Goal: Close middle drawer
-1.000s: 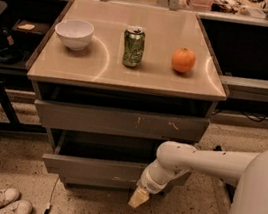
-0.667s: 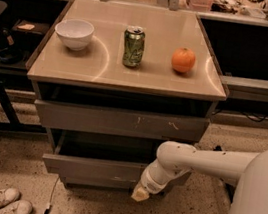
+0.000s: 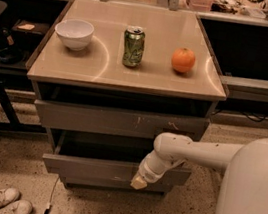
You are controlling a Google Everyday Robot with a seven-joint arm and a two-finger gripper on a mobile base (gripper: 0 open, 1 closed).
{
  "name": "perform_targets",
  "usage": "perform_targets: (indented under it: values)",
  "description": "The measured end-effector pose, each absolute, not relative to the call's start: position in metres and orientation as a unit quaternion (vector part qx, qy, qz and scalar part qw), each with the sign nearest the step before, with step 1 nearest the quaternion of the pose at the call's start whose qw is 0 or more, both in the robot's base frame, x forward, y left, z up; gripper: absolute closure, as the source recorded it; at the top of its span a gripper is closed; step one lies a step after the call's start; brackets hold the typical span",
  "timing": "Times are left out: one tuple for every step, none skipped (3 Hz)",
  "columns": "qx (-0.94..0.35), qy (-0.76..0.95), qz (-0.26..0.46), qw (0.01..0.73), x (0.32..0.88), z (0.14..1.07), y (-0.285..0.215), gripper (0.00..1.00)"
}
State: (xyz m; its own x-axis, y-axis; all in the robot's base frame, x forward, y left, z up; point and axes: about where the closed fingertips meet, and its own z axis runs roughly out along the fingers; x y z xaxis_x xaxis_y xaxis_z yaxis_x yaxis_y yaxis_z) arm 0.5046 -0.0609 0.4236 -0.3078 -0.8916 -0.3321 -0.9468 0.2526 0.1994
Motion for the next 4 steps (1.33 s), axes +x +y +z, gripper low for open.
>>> perform_targets:
  values:
    - [-0.589,0.786,0.170,0.083,0.528,0.426,-0.058,1.00]
    - [-0.591,0.787,0.159,0.081,0.545,0.425,-0.058,1.00]
    - [-0.591,0.787,0.159,0.082,0.546,0.425,-0.058,0.82]
    - [-0.591,0.787,0.159,0.082,0.546,0.425,-0.058,0.58]
